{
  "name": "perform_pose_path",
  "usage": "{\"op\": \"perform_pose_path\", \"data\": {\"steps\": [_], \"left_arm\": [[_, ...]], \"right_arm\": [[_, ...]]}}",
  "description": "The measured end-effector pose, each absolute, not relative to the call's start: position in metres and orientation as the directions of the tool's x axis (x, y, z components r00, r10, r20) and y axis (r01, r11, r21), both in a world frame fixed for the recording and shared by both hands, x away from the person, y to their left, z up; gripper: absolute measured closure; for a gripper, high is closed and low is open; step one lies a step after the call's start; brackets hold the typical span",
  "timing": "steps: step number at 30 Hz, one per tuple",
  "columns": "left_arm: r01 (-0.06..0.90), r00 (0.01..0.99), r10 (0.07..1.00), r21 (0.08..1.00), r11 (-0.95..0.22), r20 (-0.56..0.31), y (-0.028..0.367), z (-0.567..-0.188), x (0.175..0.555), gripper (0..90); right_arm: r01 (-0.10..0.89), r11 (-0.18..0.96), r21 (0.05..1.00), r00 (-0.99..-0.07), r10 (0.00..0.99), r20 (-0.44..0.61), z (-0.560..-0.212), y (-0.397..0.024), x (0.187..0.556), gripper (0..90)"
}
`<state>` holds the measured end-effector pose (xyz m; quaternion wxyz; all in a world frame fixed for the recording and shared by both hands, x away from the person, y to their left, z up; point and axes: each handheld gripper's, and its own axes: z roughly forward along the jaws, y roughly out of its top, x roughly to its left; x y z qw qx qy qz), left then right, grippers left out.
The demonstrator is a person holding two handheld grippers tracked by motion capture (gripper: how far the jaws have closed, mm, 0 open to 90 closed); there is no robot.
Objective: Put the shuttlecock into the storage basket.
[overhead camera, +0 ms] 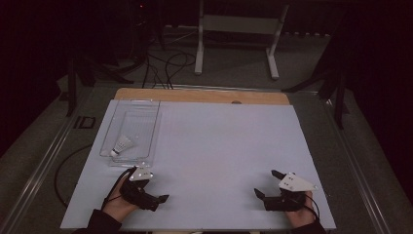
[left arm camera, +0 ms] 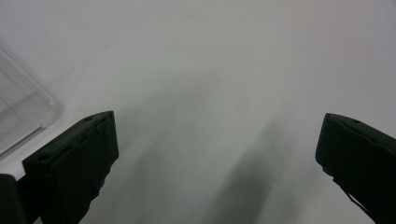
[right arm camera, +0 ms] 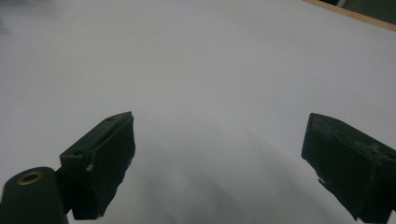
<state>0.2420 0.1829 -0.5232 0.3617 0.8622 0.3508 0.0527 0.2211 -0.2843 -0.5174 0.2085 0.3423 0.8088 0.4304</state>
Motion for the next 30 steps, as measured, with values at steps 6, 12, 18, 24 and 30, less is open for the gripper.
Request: {"op": "perform_pose_path", "data": {"steps": [6,12,18,24,30], "left_arm": [[0.567,0.751,0.644,0.647,-0.510,-0.149,0.181,-0.527,0.241,0.0],[0.561,0.740,0.662,0.654,-0.508,-0.122,0.181,-0.530,0.240,0.0],[0.569,0.719,0.684,0.670,-0.477,-0.123,0.183,-0.531,0.239,0.0],[0.568,0.681,0.728,0.683,-0.459,-0.077,0.182,-0.534,0.237,0.0],[0.557,0.676,0.734,0.699,-0.448,-0.068,0.182,-0.535,0.236,0.0]], "right_arm": [[0.373,0.400,0.838,-0.681,0.731,-0.046,-0.518,-0.284,0.222,9.6],[0.377,0.397,0.837,-0.680,0.732,-0.041,-0.518,-0.285,0.222,9.6],[0.382,0.396,0.835,-0.678,0.734,-0.038,-0.519,-0.285,0.222,9.6],[0.383,0.395,0.835,-0.677,0.735,-0.037,-0.519,-0.285,0.222,9.6],[0.383,0.393,0.836,-0.680,0.732,-0.033,-0.520,-0.285,0.223,9.6]]}}
